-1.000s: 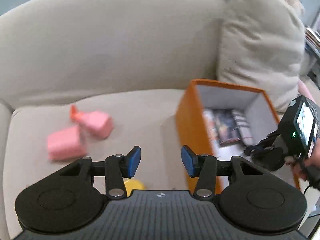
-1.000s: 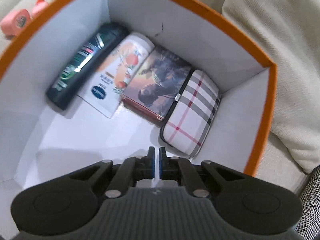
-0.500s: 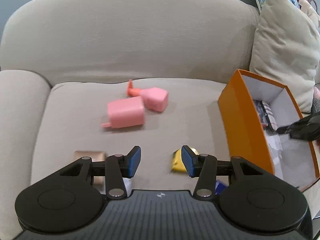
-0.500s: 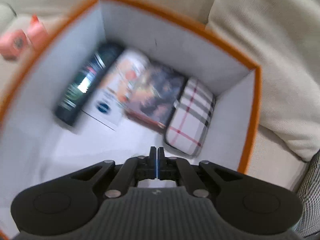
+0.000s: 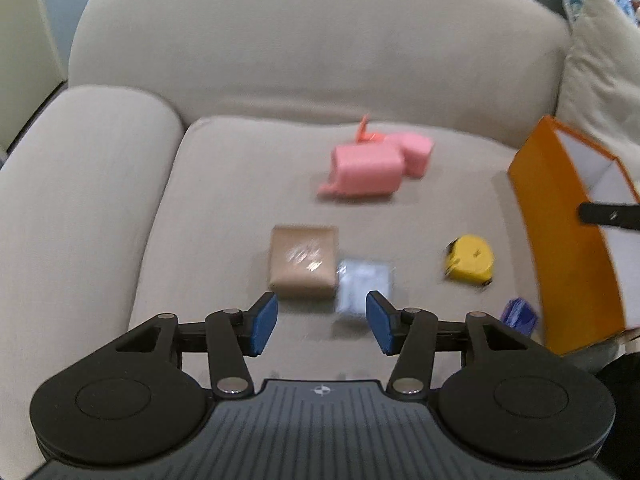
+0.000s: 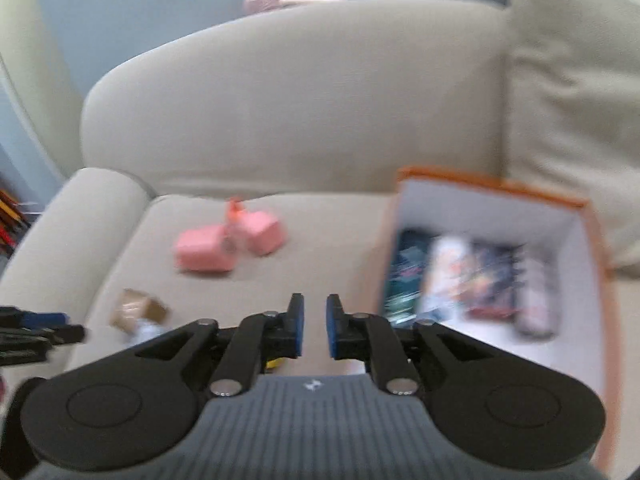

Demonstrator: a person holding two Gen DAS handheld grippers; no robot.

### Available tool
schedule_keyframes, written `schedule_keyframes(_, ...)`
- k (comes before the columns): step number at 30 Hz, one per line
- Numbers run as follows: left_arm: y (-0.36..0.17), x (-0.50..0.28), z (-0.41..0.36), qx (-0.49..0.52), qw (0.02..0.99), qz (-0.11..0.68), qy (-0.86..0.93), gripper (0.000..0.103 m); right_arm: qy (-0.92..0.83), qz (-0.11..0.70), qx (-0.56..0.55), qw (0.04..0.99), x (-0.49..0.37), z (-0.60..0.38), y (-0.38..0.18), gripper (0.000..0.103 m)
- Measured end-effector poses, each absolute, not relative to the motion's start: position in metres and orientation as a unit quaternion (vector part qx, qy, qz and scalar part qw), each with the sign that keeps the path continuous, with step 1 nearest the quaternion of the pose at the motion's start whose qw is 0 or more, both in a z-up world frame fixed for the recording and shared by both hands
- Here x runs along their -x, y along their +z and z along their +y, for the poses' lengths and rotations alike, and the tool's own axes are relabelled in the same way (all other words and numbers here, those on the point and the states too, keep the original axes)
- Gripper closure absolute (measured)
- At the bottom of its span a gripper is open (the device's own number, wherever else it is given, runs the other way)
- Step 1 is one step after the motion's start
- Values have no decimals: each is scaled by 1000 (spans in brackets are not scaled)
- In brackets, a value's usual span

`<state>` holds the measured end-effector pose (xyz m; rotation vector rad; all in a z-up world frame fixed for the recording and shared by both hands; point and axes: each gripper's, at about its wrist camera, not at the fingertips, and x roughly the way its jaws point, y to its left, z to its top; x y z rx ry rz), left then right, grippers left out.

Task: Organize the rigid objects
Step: 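Grasp the clear cube with the right gripper while the left grasps the brown box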

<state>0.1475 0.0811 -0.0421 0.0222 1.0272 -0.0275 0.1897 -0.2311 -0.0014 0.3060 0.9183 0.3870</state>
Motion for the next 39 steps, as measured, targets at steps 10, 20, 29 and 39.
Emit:
schedule_keyframes(10,-64,-148,115,8,862,507,4,43,231,510,-147,815,-180,-79,-38,58)
schedule_keyframes(20,-74,-158,142,39,864,501,2,39,219,531,-88,814,-202,-19,-53,45)
schedule_keyframes(29,-79,-179,129,51,861,505,-40,28,217,541,-58,810,-208,-33,-59,48)
schedule_keyframes(39,-110,-215,84,-30,840,540,-42,20,212,558,-60,800,-214,-78,-66,48)
